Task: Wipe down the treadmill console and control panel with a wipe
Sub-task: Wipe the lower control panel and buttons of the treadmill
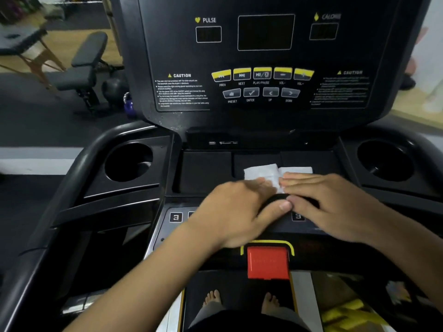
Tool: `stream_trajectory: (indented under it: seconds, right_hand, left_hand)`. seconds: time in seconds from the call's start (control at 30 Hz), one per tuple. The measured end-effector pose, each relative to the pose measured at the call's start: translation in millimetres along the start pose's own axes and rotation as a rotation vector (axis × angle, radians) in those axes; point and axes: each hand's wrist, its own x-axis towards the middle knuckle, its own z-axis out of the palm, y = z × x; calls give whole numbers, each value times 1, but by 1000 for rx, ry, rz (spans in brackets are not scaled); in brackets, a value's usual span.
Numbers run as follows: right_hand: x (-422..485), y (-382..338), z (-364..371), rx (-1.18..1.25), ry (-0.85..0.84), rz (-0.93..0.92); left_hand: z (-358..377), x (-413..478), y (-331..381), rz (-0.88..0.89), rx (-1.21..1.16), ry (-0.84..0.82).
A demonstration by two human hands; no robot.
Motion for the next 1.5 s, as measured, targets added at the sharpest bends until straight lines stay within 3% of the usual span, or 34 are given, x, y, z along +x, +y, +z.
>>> stream_trajectory:
  seconds: [0.1,0.2,0.4,0.53,0.73,1.03,1.17,1.27,1.4,1.5]
  right_hand:
    - [24,-28,18,49,-17,-62]
    - [29,-37,25,13,-51,9]
    - [-21,7,-10,-38,58,107]
    - [-16,-4,-11,-69,35,137]
    - [16,-35,12,-16,-61,91]
    - [-25,0,-22,-69,15,232]
    - [11,-36,5,-61,-24,129]
    - [24,-45,17,-61,-66,111]
    - [-3,-14,0,-11,-30,136]
    - [-23,3,-17,22,4,214]
  left_hand:
    - [-15,-25,-30,-22,-94,5]
    - [-25,-40,-48,-93,-110,41]
    - [1,18,12,23,42,10]
    - [-1,12,13,9,-28,22]
    - [-19,-33,-38,-156,-86,62]
    - [8,22,14,27,72,72]
    - [-13,-15,-19,-83,-6,111]
    - [-27,-33,-31,-174,61,142]
    - [-9,8,2,-73,201,149]
    - [15,34,26,4,137,193]
